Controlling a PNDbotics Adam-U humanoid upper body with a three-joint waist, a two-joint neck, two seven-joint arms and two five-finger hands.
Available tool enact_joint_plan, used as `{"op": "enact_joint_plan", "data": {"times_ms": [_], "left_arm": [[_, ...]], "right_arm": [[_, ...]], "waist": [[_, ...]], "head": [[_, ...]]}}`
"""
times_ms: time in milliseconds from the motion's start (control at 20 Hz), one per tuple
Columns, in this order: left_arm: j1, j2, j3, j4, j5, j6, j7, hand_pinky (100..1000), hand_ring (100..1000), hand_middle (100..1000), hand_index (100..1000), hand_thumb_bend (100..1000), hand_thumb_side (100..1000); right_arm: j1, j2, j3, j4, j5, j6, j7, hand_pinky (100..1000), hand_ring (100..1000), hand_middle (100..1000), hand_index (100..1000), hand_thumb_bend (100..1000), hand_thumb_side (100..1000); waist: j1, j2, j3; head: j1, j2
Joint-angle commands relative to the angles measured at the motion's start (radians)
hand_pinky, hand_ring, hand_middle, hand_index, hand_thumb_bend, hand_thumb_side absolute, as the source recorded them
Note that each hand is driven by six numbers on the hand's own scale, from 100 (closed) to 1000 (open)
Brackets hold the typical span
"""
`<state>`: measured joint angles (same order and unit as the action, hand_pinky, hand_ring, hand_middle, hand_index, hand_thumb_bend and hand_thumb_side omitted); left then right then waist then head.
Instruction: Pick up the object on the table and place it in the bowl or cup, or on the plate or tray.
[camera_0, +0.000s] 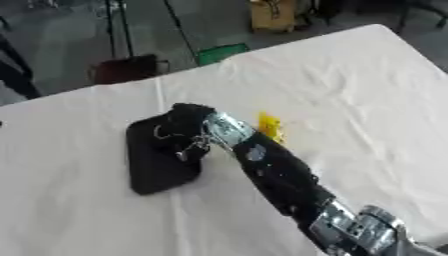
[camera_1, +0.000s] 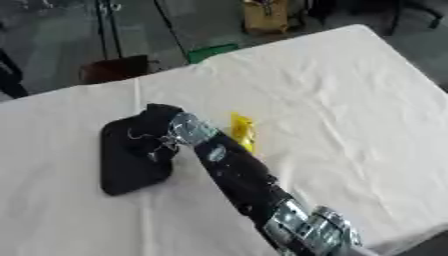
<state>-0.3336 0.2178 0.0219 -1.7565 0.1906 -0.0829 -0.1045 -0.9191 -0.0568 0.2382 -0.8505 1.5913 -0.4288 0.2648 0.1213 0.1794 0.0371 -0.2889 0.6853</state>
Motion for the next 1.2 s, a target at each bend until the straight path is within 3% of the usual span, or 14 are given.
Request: {"op": "enact_joint_plan", "data": {"times_ms": [50, 250, 300, 550, 600, 850, 1050, 1100, 1200], "left_arm": [[-0.013, 0.011, 0.003, -0.019, 0.003, -0.001, 0.001, 694, 841, 888, 867, 371, 1000], [-0.013, 0.012, 0.004, -0.018, 0.003, -0.001, 0.002, 694, 841, 888, 867, 371, 1000], [-0.013, 0.012, 0.004, -0.018, 0.003, -0.001, 0.002, 694, 841, 888, 867, 371, 1000], [-0.013, 0.012, 0.006, -0.017, 0.002, -0.002, 0.005, 694, 841, 888, 867, 370, 1000], [-0.012, 0.012, 0.008, -0.017, 0.002, -0.002, 0.006, 693, 841, 887, 866, 371, 1000], [-0.009, 0.012, 0.011, -0.017, 0.001, -0.003, 0.012, 693, 842, 887, 867, 370, 1000], [-0.005, 0.011, 0.013, -0.015, 0.0, -0.003, 0.015, 693, 842, 887, 867, 369, 1000], [-0.005, 0.011, 0.013, -0.015, -0.001, -0.003, 0.015, 693, 842, 887, 867, 370, 1000], [-0.003, 0.011, 0.015, -0.014, -0.002, -0.003, 0.017, 693, 842, 887, 867, 371, 1000]], "right_arm": [[-0.025, -0.007, -0.007, -0.049, -0.049, -0.001, -0.009, 1000, 944, 924, 969, 467, 637], [-0.021, -0.012, -0.003, -0.094, -0.11, 0.001, -0.02, 1000, 937, 923, 965, 407, 700], [-0.019, -0.014, -0.001, -0.112, -0.128, 0.001, -0.023, 1000, 933, 921, 960, 322, 759], [-0.007, -0.03, 0.014, -0.21, -0.22, 0.008, -0.032, 1000, 927, 916, 954, 255, 799], [-0.006, -0.034, 0.017, -0.242, -0.241, 0.012, -0.043, 1000, 906, 901, 925, 196, 828], [0.024, -0.073, 0.035, -0.411, -0.368, 0.077, -0.114, 953, 851, 854, 874, 165, 785], [0.049, -0.105, 0.029, -0.484, -0.508, 0.146, -0.169, 883, 810, 834, 868, 214, 707], [0.053, -0.112, 0.028, -0.494, -0.544, 0.161, -0.171, 841, 794, 830, 866, 149, 686], [0.066, -0.134, 0.017, -0.508, -0.646, 0.197, -0.171, 829, 789, 829, 867, 108, 682]], "waist": [[-0.005, -0.021, 0.0], [-0.005, -0.021, -0.003], [-0.004, -0.02, -0.003], [-0.004, -0.017, -0.004], [-0.003, -0.016, -0.006], [-0.001, -0.015, -0.014], [0.004, -0.013, -0.023], [0.004, -0.013, -0.025], [0.003, -0.014, -0.031]], "head": [[-0.004, -0.009], [-0.007, -0.011], [-0.007, -0.012], [-0.008, -0.013], [-0.007, -0.012], [-0.005, -0.011], [0.001, -0.012], [0.002, -0.012], [0.005, -0.011]]}}
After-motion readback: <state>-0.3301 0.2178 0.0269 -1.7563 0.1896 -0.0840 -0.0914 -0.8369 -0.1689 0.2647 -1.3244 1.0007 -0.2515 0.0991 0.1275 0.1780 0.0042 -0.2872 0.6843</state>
